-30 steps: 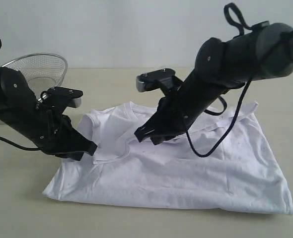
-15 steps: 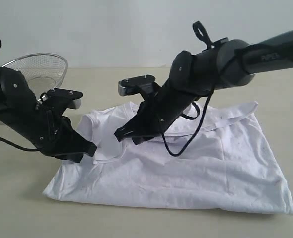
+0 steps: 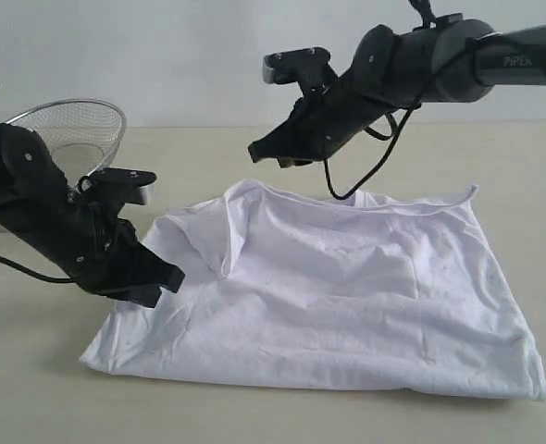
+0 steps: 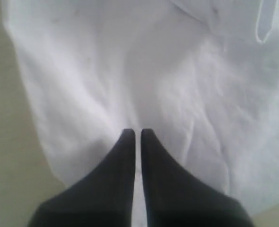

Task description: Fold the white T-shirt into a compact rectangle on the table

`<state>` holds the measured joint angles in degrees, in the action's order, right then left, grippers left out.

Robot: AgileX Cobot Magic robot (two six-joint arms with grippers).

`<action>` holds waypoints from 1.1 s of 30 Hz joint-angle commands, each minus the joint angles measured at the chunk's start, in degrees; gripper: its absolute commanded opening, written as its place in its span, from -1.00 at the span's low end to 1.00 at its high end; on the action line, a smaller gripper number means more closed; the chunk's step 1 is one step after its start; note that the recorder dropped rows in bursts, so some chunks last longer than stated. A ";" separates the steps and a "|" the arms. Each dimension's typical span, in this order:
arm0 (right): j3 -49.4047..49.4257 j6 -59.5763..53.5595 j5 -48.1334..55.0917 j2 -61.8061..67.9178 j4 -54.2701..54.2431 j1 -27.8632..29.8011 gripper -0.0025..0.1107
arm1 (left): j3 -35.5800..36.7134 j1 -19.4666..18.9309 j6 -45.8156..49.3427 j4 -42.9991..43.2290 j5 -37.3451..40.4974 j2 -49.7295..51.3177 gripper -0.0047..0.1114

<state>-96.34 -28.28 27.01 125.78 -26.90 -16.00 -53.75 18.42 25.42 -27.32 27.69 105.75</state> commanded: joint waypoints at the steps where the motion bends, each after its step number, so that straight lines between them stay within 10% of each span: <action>1: -0.35 2.30 8.87 -2.66 5.47 0.90 -0.96 | -0.28 0.12 11.87 -10.07 1.98 -0.42 -0.84; 7: -0.35 7.38 22.91 -6.42 12.85 2.17 -0.96 | -0.50 0.12 34.40 -33.91 6.08 -2.76 -0.84; 21: 20.53 10.16 24.01 -12.82 16.32 2.25 -0.96 | -8.73 5.84 34.98 -33.71 9.76 2.94 -0.84; 33: 33.53 11.03 14.21 -12.82 16.92 2.25 -0.96 | -10.83 8.06 25.40 -20.56 -5.67 8.64 -0.84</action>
<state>-64.09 -17.44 41.69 112.28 -10.61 -14.05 -63.92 26.17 55.37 -54.06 26.22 114.03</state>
